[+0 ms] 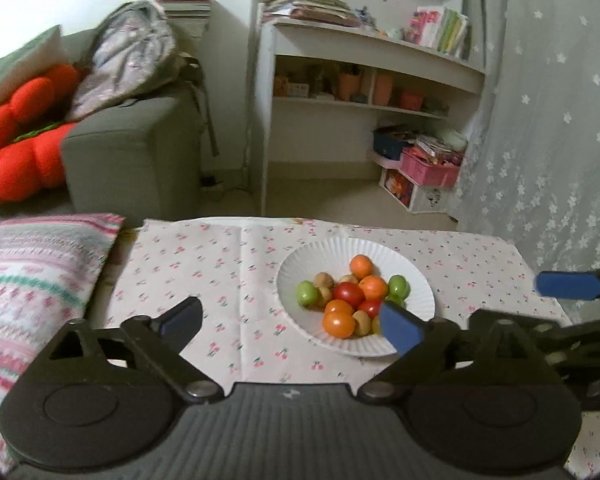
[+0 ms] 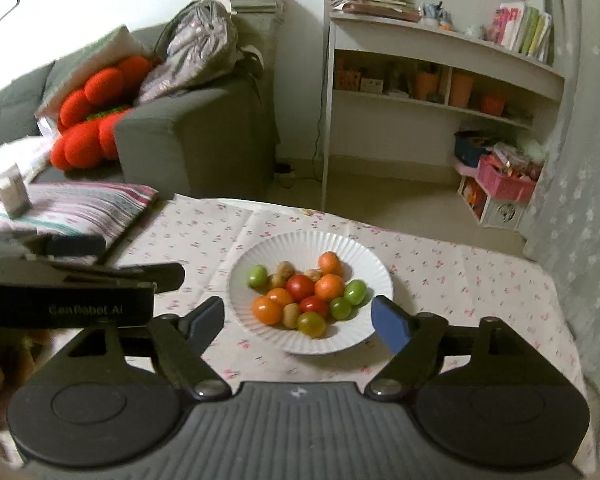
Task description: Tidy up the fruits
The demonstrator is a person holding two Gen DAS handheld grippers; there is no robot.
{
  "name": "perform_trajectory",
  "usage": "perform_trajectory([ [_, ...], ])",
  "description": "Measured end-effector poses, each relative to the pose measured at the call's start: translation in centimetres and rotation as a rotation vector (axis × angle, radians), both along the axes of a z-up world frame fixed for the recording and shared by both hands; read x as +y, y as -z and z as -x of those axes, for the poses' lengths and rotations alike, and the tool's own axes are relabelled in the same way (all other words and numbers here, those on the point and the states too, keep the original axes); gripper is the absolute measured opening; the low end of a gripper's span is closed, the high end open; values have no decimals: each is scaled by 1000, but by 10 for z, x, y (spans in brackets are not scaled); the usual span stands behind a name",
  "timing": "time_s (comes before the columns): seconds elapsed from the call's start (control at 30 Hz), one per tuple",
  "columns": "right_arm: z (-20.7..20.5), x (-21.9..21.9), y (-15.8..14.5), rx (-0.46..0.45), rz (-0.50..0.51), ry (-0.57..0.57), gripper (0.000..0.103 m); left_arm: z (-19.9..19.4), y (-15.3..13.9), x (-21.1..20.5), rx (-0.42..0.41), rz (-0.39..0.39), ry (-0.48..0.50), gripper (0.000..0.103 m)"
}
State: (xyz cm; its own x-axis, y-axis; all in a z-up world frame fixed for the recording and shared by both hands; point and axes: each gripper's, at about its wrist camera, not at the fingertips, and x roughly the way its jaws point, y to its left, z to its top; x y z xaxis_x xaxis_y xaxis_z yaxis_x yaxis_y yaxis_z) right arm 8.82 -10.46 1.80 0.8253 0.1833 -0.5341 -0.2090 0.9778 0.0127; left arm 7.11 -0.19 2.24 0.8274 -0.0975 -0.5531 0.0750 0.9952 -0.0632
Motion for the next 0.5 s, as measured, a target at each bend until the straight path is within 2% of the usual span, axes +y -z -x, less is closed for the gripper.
perform_trajectory([
  [0.03, 4, 1, -2, -9, -10, -3, 92, 4, 0, 1, 3, 6, -5, 87],
  [0.13, 16, 1, -3, -57, -23, -7, 101, 14, 1, 3, 12, 15, 12, 88],
  [0.2, 20, 2, -1, -71, -9, -5, 102, 19, 1, 4, 7, 1, 11, 91],
  [0.37, 28, 0, 9, -44, -4, -1, 103, 24, 4, 5, 6, -41, 6, 91],
  [0.5, 29, -4, 14, -36, -4, 36, 103, 26, 8, 6, 19, -44, -1, 91],
])
